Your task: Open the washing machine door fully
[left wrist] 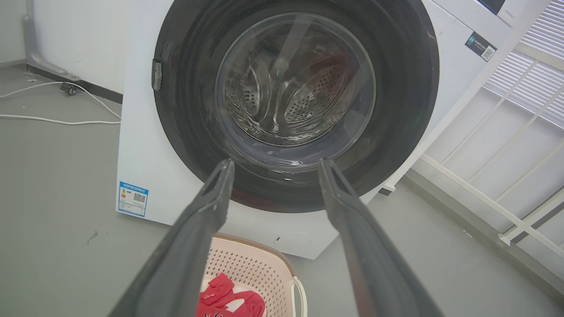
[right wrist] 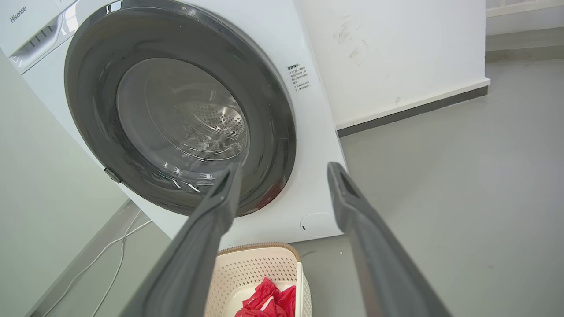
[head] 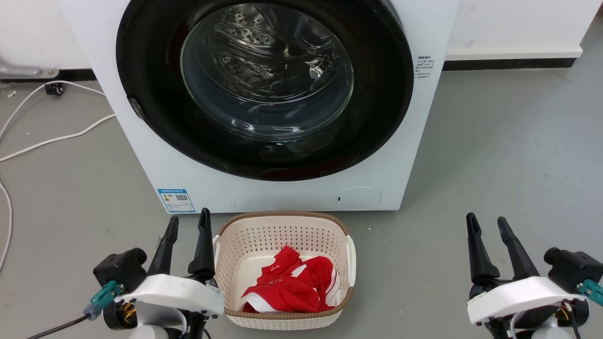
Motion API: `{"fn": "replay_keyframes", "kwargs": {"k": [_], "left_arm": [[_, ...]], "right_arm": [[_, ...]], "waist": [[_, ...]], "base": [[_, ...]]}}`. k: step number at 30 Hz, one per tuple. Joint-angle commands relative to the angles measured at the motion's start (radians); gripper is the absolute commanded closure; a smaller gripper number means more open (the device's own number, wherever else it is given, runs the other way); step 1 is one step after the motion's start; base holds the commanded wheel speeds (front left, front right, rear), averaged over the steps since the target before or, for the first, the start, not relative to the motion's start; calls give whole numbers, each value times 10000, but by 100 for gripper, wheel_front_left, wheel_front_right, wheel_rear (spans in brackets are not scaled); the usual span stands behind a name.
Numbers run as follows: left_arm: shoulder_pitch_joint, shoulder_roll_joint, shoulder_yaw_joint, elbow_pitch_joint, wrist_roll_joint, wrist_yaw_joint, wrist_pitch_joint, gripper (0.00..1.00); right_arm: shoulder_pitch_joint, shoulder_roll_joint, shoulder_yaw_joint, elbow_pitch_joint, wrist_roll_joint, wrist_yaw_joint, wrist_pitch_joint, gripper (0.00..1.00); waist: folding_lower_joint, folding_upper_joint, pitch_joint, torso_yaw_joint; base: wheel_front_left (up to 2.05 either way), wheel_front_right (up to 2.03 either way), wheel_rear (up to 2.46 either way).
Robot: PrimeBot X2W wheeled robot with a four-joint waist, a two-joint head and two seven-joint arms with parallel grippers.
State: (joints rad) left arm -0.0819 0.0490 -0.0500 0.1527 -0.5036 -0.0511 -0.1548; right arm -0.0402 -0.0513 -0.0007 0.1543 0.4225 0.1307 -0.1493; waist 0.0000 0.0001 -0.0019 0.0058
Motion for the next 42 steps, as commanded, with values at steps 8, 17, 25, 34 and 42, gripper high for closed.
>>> {"fn": "replay_keyframes", "kwargs": {"k": [8,17,25,34,42], "left_arm": [[-4,23,-45,-2,999,142,-280,0],[27,23,-128,41,1847,198,-478,0],[48,22,-170,3,2502,250,-645,0],[95,20,-272,-25,3412,294,-874,0],[101,20,-305,160,3930,371,-1007,0]], "right_arm": [[-168,7,94,-5,-1035,0,-226,0],[-128,10,115,-35,-1911,-1,-380,0],[-117,13,97,-56,-2595,-1,-509,0],[-65,17,81,-47,-3422,-1,-666,0],[-51,19,118,34,-3871,-1,-726,0]], "waist": [[0,-1,7,40],[0,-1,21,56],[0,-1,41,74],[0,-1,21,131],[0,-1,-1,116]], "base": [[0,0,0],[0,0,0],[0,0,0],[0,0,0],[0,0,0]]}}
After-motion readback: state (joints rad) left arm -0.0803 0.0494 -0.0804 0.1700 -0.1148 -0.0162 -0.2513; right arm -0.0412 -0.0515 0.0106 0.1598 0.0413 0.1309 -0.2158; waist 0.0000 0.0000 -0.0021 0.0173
